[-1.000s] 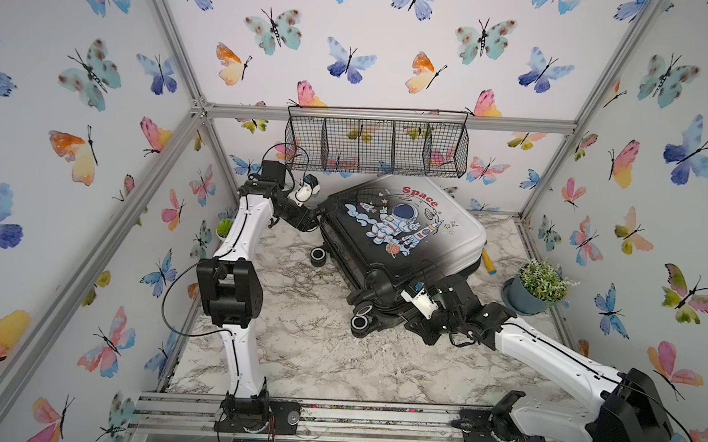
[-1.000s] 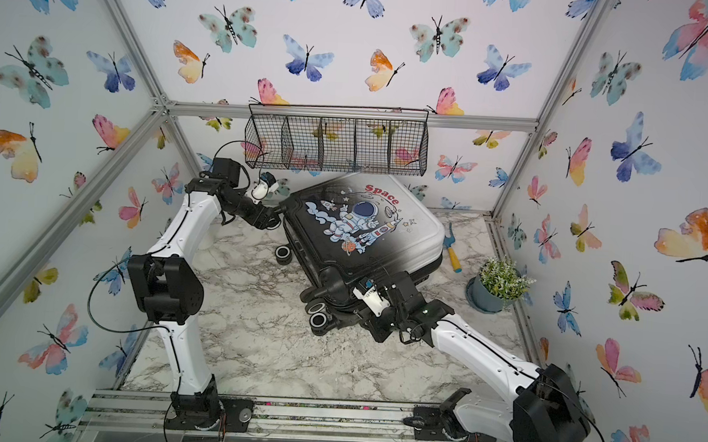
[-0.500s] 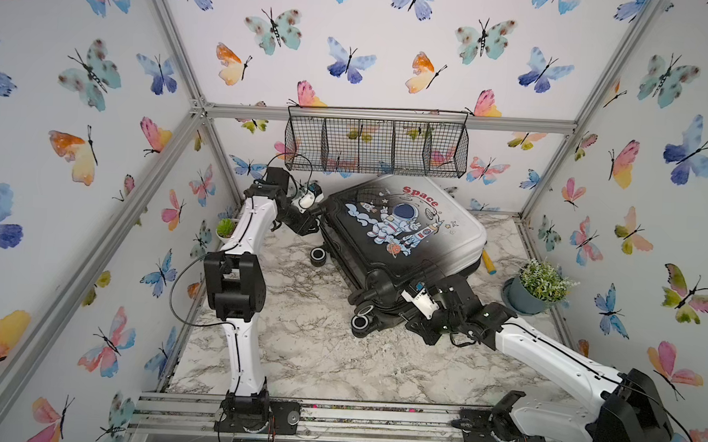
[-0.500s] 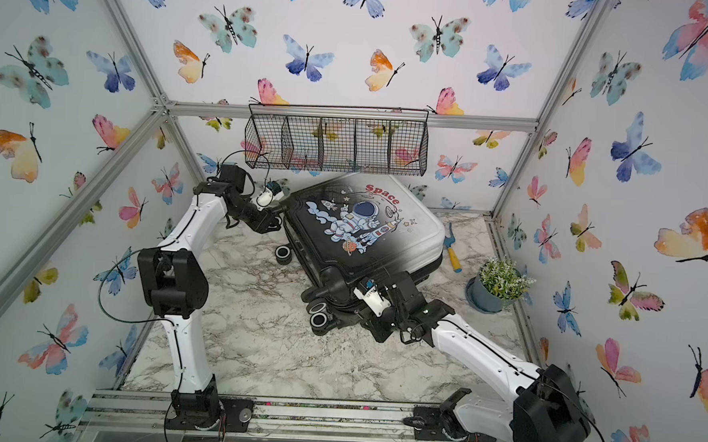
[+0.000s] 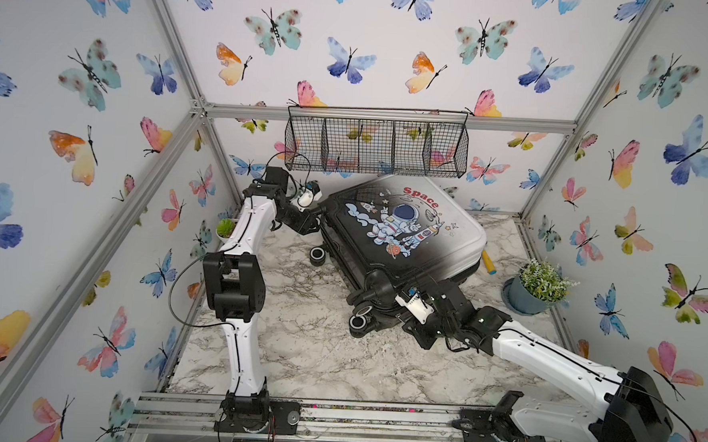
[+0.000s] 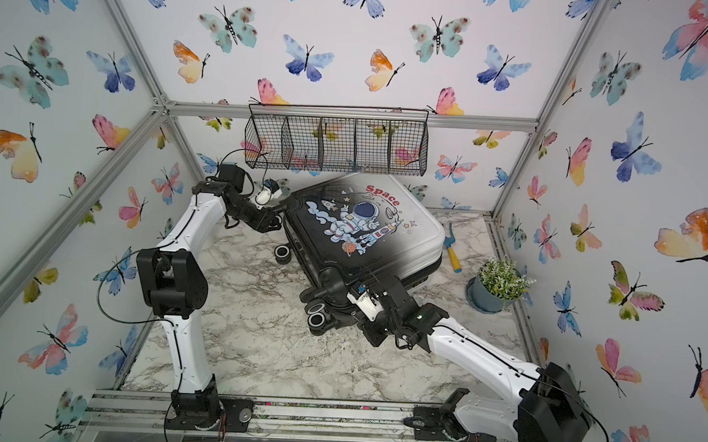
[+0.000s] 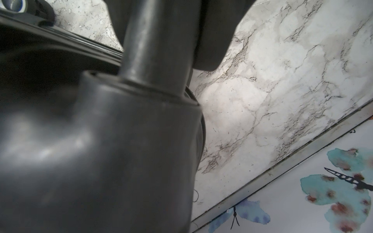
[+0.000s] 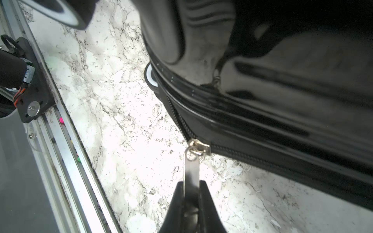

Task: Close the suitcase zippers
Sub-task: Zip the zipper on the suitcase.

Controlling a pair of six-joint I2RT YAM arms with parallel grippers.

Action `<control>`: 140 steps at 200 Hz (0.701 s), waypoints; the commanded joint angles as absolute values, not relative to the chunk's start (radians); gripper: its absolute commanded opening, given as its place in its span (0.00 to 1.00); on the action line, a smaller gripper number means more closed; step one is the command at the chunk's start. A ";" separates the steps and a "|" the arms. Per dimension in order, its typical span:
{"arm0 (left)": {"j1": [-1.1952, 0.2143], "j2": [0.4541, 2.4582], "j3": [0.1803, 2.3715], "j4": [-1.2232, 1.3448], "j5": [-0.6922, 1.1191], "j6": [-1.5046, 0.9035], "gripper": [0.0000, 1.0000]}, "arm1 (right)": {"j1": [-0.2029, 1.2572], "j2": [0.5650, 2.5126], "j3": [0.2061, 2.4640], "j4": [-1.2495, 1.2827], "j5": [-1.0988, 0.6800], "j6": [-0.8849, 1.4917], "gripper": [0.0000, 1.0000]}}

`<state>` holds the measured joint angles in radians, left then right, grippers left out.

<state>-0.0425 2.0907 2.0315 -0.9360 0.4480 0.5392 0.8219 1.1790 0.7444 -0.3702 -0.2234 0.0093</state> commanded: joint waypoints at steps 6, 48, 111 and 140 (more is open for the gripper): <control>-0.079 1.947 1.986 -0.907 0.409 0.324 0.00 | 0.910 1.100 0.687 -0.213 -0.304 0.082 0.02; -0.113 1.922 1.916 -0.931 0.334 0.231 0.00 | 1.041 1.114 0.678 -0.050 -0.234 0.122 0.02; -0.162 1.879 1.857 -0.988 0.283 0.113 0.00 | 1.155 1.105 0.688 0.186 -0.078 0.149 0.02; -0.181 1.813 1.849 -1.030 0.288 0.077 0.00 | 1.155 1.128 0.748 0.193 -0.126 0.147 0.02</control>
